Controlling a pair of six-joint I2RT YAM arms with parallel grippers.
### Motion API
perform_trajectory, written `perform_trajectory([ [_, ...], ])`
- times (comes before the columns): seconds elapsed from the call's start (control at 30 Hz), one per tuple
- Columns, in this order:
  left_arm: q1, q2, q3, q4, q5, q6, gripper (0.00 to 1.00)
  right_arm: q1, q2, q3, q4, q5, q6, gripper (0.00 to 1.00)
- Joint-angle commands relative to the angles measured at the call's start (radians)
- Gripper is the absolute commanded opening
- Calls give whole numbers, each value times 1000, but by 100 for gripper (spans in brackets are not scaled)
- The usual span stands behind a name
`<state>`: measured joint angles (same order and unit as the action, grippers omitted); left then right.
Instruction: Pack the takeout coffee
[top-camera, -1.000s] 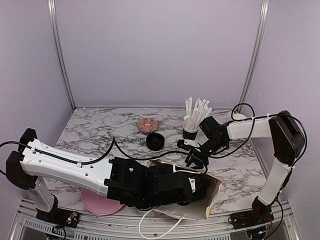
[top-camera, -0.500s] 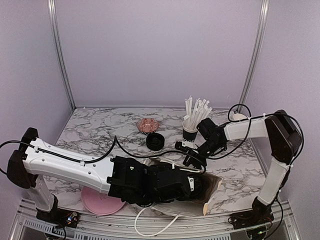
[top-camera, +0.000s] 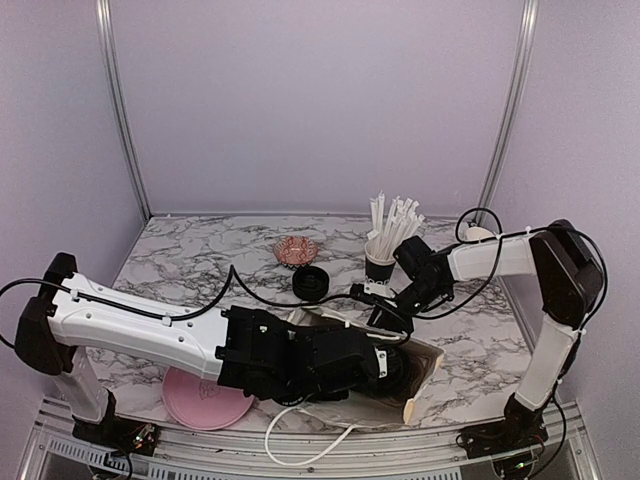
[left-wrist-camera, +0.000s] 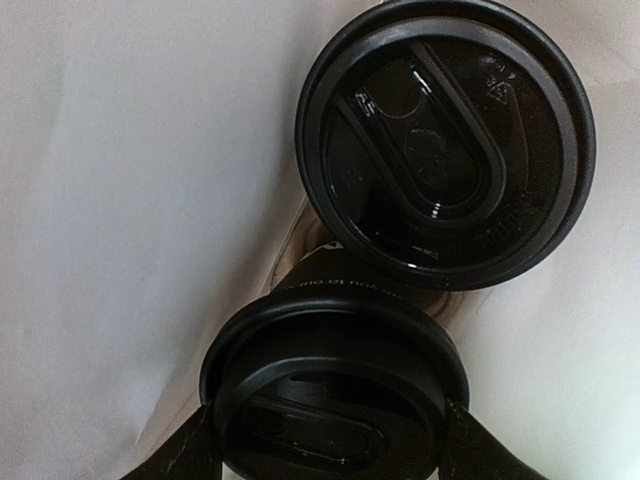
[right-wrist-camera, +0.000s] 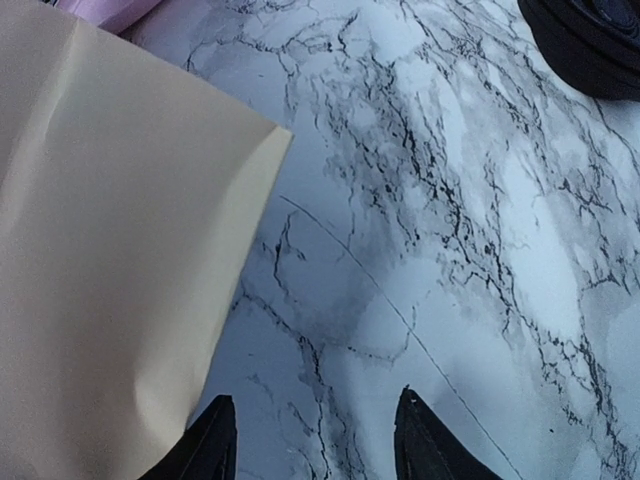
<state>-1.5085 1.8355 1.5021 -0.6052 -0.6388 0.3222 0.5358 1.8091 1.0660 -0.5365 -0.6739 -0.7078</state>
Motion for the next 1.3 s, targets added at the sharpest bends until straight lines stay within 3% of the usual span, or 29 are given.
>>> perform_trajectory([
  [0.0,21,26,33,-92,87,-5,47,19,-2,48,-46,-35,-18,52],
  [0.53,61,186,309,-426,347,-83,45,-98,-222,114,-295,43,-70,56],
  [0.77,65,210,370,-467,403,-157,46,-160,-324,81,-351,44,-95,56],
  [1.03,68,234,414,-534,477,-286,47,-259,-348,67,-370,-66,-124,57],
  [1.27,85,287,452,-507,407,-313,47,-345,-295,75,-388,-136,-153,57],
])
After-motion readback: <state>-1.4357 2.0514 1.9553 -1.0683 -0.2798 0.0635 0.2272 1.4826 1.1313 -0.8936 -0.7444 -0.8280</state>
